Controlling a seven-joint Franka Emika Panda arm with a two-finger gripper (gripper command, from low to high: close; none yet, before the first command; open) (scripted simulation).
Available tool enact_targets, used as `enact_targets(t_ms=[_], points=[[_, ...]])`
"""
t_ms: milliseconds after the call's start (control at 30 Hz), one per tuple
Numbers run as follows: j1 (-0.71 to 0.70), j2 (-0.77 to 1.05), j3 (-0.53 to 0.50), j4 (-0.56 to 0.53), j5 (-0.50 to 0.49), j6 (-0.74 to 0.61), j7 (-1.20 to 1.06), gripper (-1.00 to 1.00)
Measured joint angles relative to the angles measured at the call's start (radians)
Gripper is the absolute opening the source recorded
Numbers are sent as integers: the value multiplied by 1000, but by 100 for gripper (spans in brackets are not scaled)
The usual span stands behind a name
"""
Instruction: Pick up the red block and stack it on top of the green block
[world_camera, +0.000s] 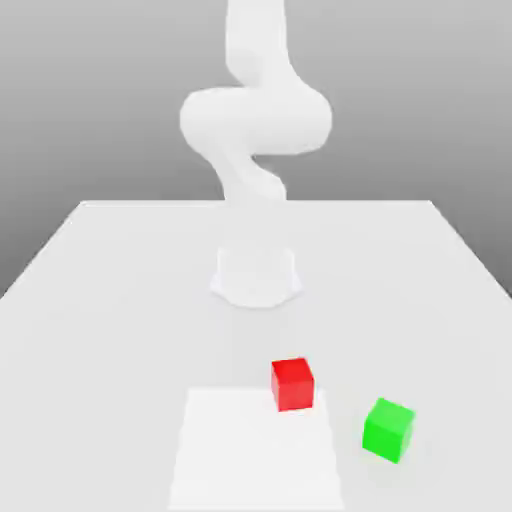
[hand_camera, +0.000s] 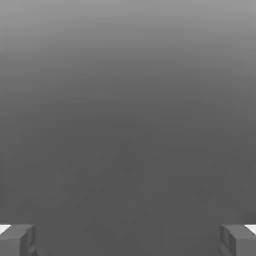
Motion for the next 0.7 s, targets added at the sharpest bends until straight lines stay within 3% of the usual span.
enact_targets(t_ms=[533, 700], points=[[87, 505, 43, -533, 24, 412, -53, 0], [100, 795, 41, -566, -17, 641, -28, 0]])
